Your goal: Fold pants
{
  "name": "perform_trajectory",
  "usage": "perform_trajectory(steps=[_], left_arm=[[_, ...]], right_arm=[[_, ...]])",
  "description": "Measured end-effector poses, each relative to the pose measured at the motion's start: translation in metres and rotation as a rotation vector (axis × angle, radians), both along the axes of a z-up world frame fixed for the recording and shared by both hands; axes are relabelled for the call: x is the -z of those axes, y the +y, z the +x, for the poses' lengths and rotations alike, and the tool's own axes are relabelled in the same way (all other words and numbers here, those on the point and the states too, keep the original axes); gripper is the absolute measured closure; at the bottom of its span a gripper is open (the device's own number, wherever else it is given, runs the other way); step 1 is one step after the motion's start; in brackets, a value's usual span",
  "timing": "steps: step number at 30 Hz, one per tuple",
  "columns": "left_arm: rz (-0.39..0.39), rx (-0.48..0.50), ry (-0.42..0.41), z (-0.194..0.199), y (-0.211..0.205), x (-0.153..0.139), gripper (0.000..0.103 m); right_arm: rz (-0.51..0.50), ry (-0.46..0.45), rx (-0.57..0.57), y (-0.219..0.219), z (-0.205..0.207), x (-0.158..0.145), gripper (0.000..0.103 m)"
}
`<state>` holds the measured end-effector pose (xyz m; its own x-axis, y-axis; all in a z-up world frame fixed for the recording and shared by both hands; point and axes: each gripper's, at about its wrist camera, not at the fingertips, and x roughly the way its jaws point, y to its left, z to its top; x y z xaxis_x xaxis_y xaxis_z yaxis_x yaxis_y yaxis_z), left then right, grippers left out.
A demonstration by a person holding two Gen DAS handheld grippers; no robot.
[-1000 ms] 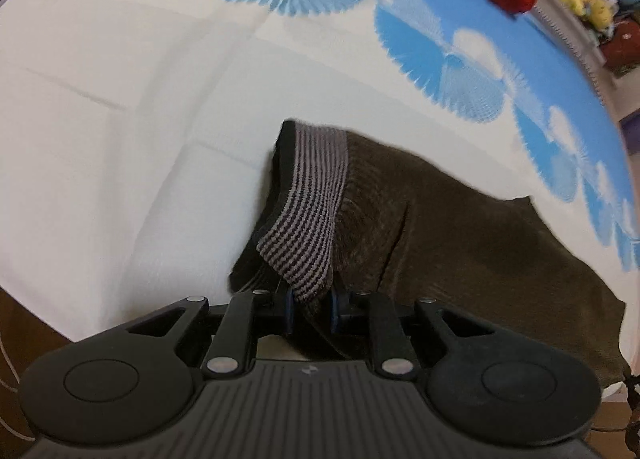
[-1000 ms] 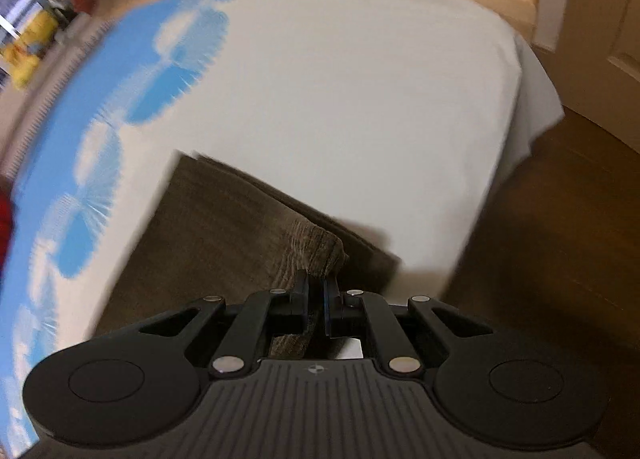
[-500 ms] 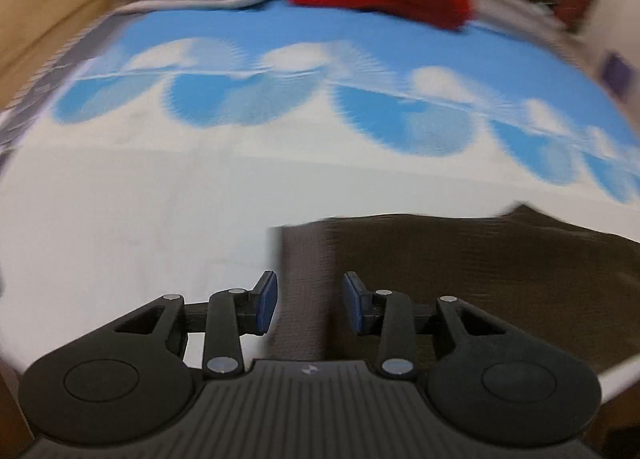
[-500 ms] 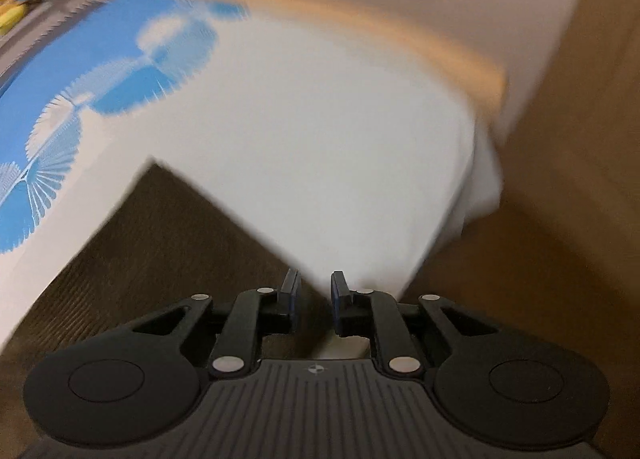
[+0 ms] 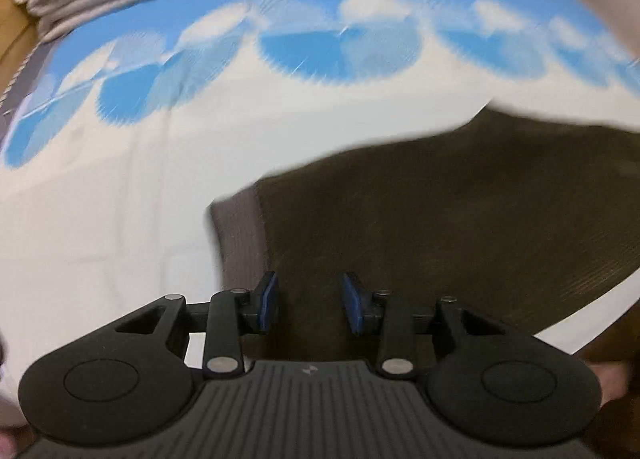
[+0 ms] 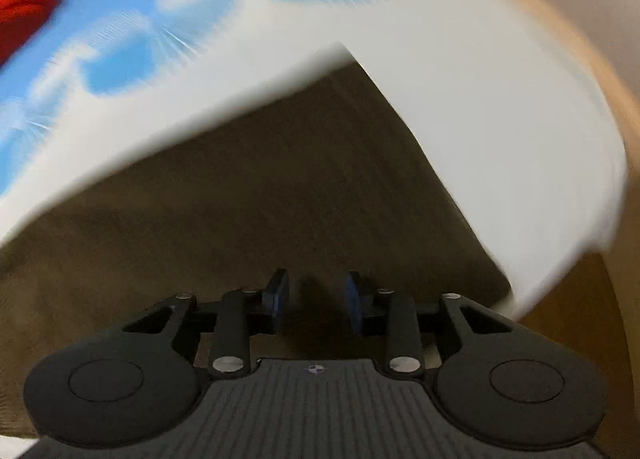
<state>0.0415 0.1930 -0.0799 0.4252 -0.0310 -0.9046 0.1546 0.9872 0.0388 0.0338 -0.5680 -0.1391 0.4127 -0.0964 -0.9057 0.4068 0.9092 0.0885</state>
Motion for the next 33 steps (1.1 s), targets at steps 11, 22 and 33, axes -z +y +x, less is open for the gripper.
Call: perform_trajectory(steps=[11,22,33], left_arm=[[0.244,0.251,0.256,-0.003,-0.054,0.070,0.062],[0.164,0.168,0.149,0.017,-0.051,0.041,0.051],[0.184,0.163,0.197,0.027,-0.035,0.059,0.051]], right_arm=[[0.206,-0.329,-0.470,0.169,0.088,-0.054,0.099],[0.308,-0.182,-0.838,0.366,0.166,-0.024,0.075],[0.432,0.092,-0.773,0.438,0.208,0.044,0.057]])
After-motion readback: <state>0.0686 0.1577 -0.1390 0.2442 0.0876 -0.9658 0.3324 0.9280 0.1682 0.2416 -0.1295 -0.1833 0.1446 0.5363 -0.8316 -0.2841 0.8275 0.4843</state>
